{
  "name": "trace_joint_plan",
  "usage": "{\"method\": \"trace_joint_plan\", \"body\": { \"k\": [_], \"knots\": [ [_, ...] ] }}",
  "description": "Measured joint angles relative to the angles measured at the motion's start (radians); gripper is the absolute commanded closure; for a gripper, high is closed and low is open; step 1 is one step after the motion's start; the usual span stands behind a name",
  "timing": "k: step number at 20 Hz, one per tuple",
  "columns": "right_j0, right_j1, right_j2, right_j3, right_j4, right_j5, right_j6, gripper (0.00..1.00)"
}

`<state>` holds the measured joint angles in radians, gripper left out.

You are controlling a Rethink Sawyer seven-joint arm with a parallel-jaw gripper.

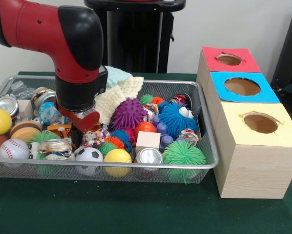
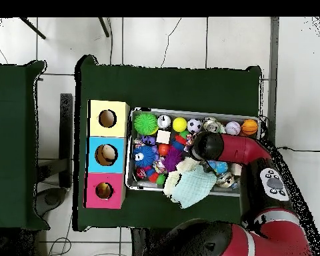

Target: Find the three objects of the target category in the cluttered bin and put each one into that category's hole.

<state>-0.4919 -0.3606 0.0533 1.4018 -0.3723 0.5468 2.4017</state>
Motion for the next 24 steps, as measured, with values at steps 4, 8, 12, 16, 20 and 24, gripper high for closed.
{"method": "trace_joint_plan", "body": {
  "k": [4, 8, 12, 16, 20, 24],
  "knots": [
    [-0.005, 0.0, 0.002, 0.0, 0.0, 0.0, 0.0, 1.0],
    [-0.007, 0.0, 0.005, 0.0, 0.0, 0.0, 0.0, 0.0],
    [-0.009, 0.0, 0.014, 0.0, 0.0, 0.0, 0.0, 0.0],
    [-0.015, 0.0, 0.021, 0.0, 0.0, 0.0, 0.0, 0.0],
    [-0.018, 0.0, 0.022, 0.0, 0.0, 0.0, 0.0, 0.0],
    [-0.02, -0.001, 0.025, 0.0, 0.0, 0.0, 0.0, 0.0]
  ]
}}
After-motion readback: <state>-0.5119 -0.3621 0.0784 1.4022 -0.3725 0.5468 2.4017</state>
